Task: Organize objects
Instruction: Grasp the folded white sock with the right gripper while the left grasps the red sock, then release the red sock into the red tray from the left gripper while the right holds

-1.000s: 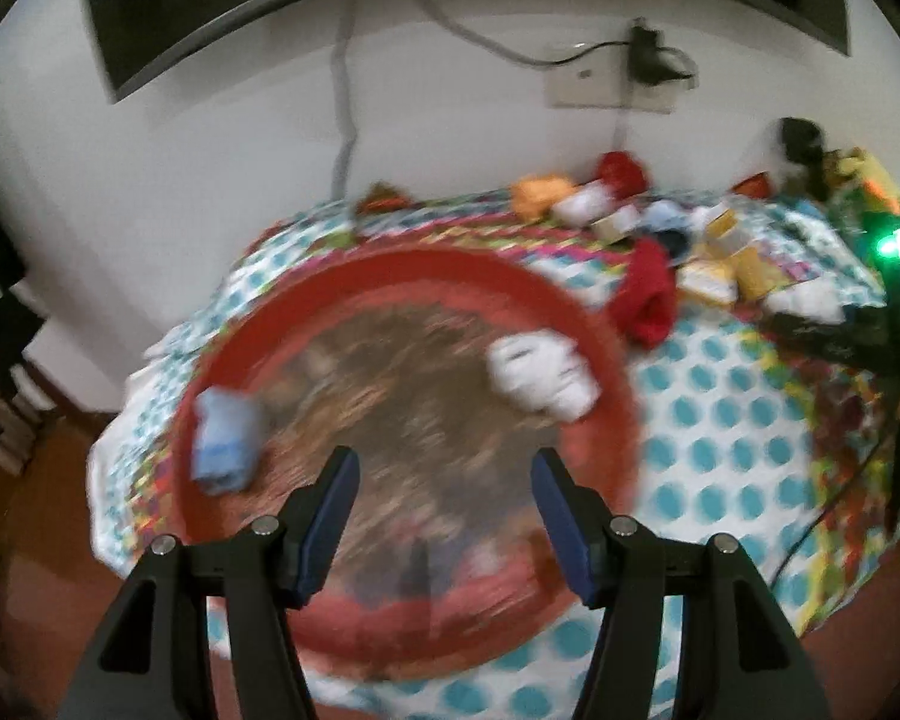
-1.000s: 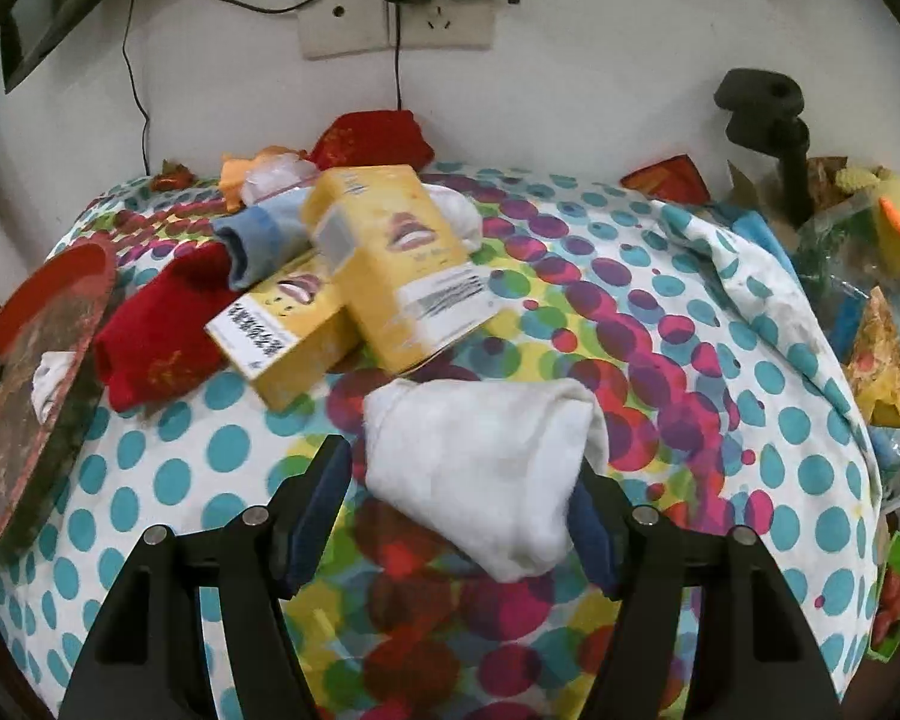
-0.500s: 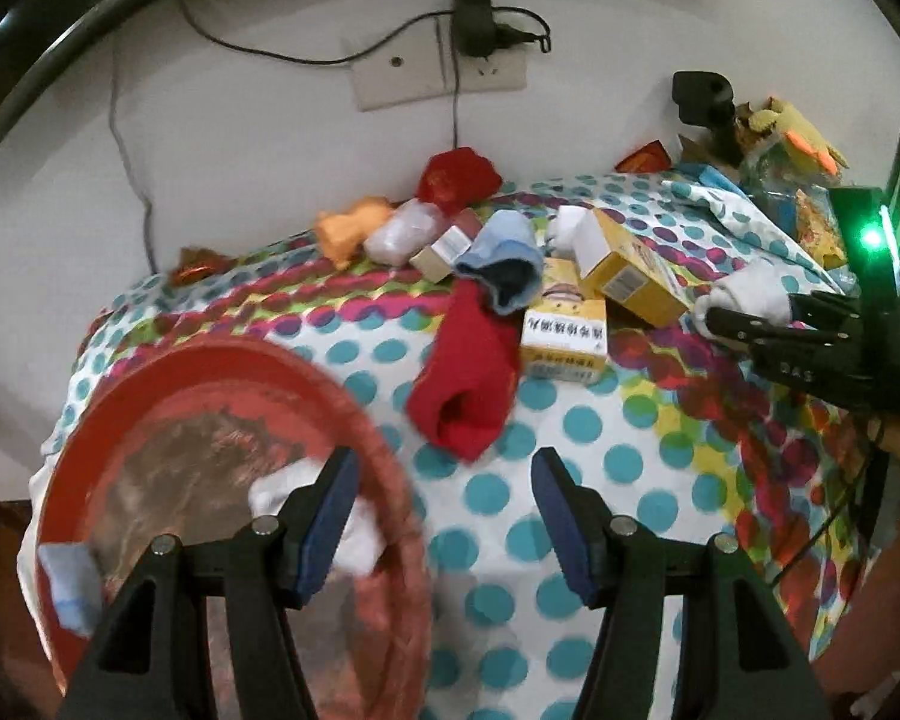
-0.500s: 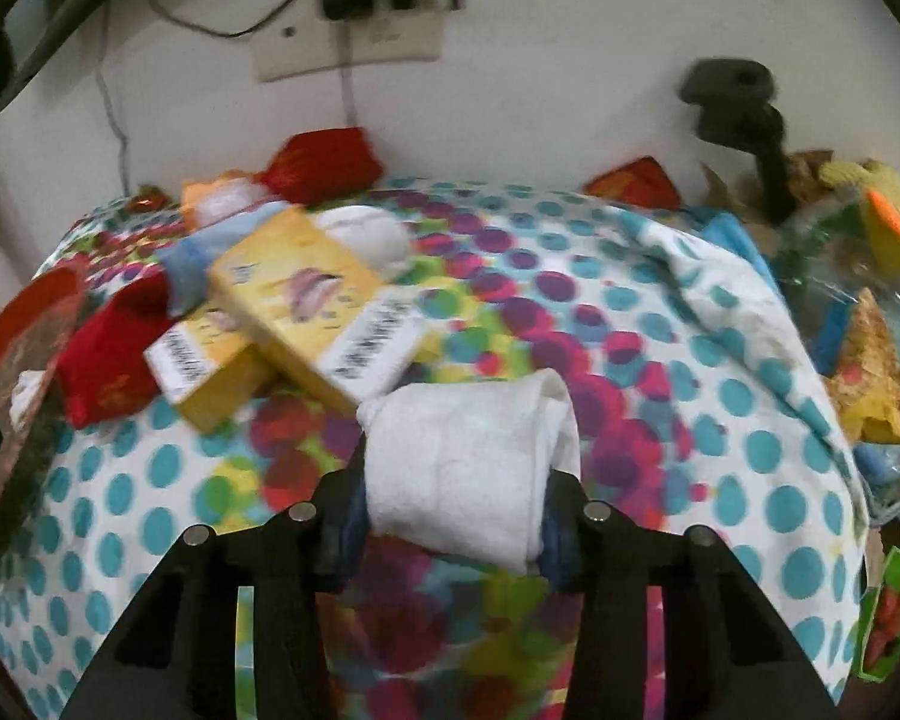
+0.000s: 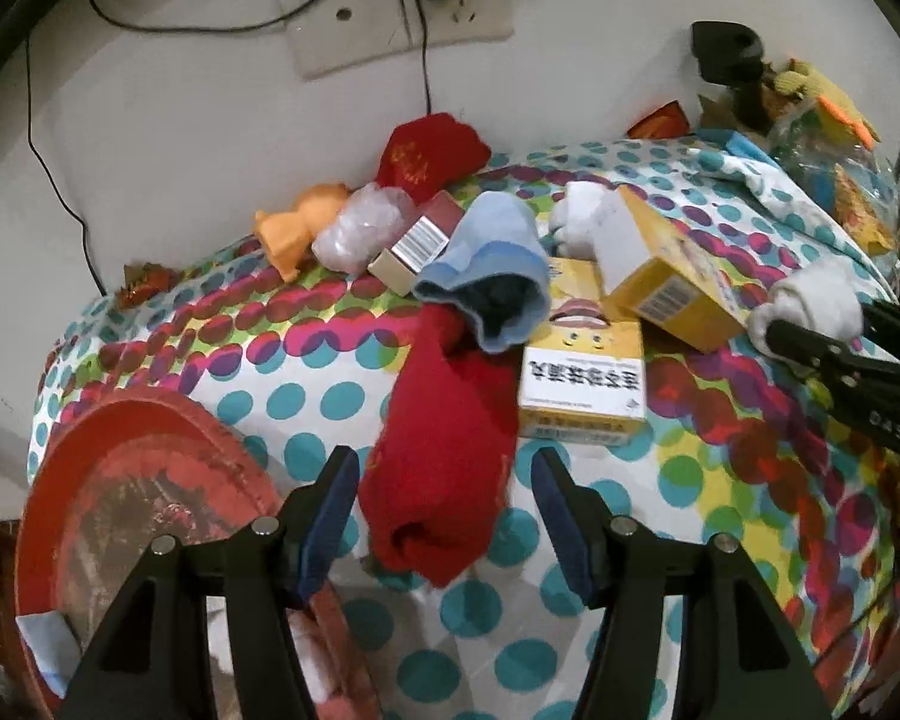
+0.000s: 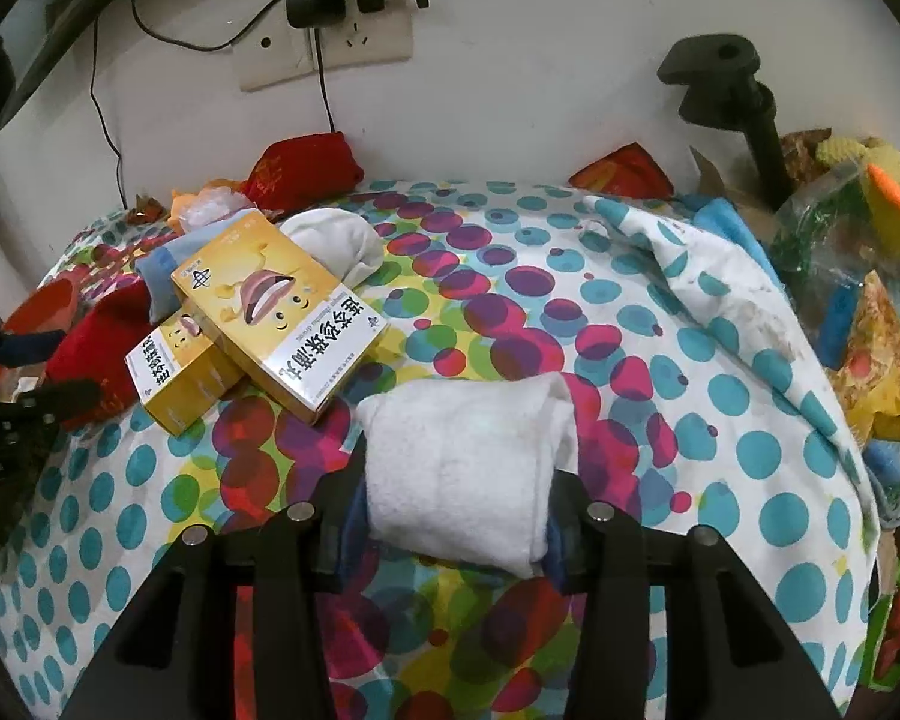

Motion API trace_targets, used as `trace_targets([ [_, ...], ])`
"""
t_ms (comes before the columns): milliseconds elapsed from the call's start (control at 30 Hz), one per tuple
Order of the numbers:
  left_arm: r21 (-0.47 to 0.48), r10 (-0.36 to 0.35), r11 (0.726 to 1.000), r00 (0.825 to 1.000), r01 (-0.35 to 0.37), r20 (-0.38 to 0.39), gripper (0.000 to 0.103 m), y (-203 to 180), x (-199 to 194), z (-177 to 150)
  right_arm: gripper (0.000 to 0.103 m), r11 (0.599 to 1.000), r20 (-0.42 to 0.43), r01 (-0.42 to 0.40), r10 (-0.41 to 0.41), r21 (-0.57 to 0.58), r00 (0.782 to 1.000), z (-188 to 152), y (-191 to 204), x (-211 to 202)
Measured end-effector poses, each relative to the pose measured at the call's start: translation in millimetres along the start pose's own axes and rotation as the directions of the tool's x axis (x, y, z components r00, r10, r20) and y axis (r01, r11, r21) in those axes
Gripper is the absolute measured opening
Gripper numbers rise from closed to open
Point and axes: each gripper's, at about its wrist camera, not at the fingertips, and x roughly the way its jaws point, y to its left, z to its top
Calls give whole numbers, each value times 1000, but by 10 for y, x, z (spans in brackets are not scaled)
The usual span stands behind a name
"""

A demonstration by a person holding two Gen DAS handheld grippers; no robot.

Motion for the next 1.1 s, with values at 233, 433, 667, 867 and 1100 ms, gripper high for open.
trace_targets([
  [233, -41, -9, 999, 999, 8, -48, 61, 43, 283, 58, 46, 1000, -27, -11, 12, 13, 1000, -3, -40, 50],
  [433, -78, -16, 997, 999, 12, -45, 61, 21, 333, 51, 49, 1000, -37, 11, -12, -12, 999, -6, 4, 48],
  [667, -135, -24, 991, 999, 18, -43, 43, 72, 319, 56, 49, 999, -42, 29, -30, -28, 999, -5, 57, 57],
  [867, -148, -25, 989, 999, 19, -37, 40, 73, 269, 28, 49, 999, -44, 38, -40, -36, 998, 2, 58, 69],
  [1100, -142, -10, 990, 1000, 6, -29, 39, 17, 158, -49, 53, 998, -49, 48, -50, -50, 998, 7, 96, 86],
])
